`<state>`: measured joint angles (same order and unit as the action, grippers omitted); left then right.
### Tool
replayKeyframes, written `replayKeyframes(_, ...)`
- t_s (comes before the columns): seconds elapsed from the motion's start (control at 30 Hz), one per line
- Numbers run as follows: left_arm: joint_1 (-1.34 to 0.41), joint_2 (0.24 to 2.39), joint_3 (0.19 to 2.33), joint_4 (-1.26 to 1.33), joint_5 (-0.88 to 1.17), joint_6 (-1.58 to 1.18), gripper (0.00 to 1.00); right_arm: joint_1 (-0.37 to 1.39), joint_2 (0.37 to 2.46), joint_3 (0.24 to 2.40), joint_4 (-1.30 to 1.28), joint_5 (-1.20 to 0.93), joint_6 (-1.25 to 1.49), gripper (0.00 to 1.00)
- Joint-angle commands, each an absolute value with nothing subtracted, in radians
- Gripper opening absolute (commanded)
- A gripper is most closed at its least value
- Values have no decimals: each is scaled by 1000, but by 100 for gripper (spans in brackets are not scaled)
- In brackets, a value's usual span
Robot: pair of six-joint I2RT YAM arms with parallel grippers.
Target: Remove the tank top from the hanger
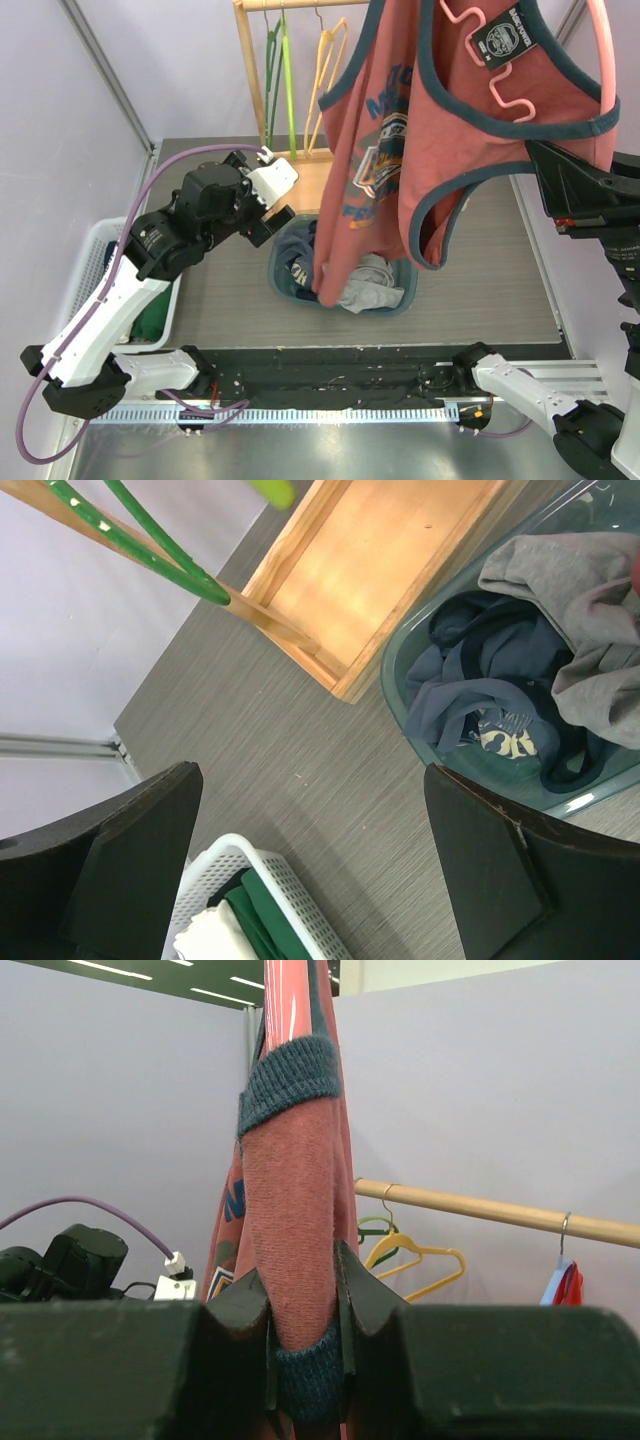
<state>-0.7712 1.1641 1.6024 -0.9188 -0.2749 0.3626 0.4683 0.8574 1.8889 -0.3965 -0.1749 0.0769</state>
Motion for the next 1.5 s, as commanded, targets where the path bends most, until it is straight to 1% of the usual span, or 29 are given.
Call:
replayKeyframes(0.0,-765,1157,1641,-911,-255,345,98,471,855,1884,-327,-180,100,1)
replayKeyframes(0.07,-761,1151,1641,-910,-261,342,100,471,845,1838,-334,-173,103,1)
replayKeyframes(0.3,-758,1074,1634,-936,-275,328,100,471,824,1715,-411,-212,107,1)
replayKeyframes(0.43,-758,987,1634,-1011,-192,357,100,469,825,1697,-523,-299,84,1)
replayKeyframes(0.57,-758,898,1663,-1066,-63,406,100,471,836,1687,-574,-371,78,1)
replayKeyframes(0.67,-752,910,1739,-1112,-38,413,100,471,860,1716,-629,-461,63,1)
replayKeyframes(0.83,-742,928,1819,-1108,46,434,100,471,925,1767,-739,-604,25,1)
replayKeyframes(1.03,-742,911,1824,-1051,129,520,100,471,911,1724,-802,-767,-21,1)
replayKeyframes(1.3,-742,971,1914,-1095,255,538,100,471,896,1602,-833,-833,-149,1)
replayKeyframes(1.47,-742,1022,1967,-1212,379,606,100,472,881,1534,-850,-848,-236,1)
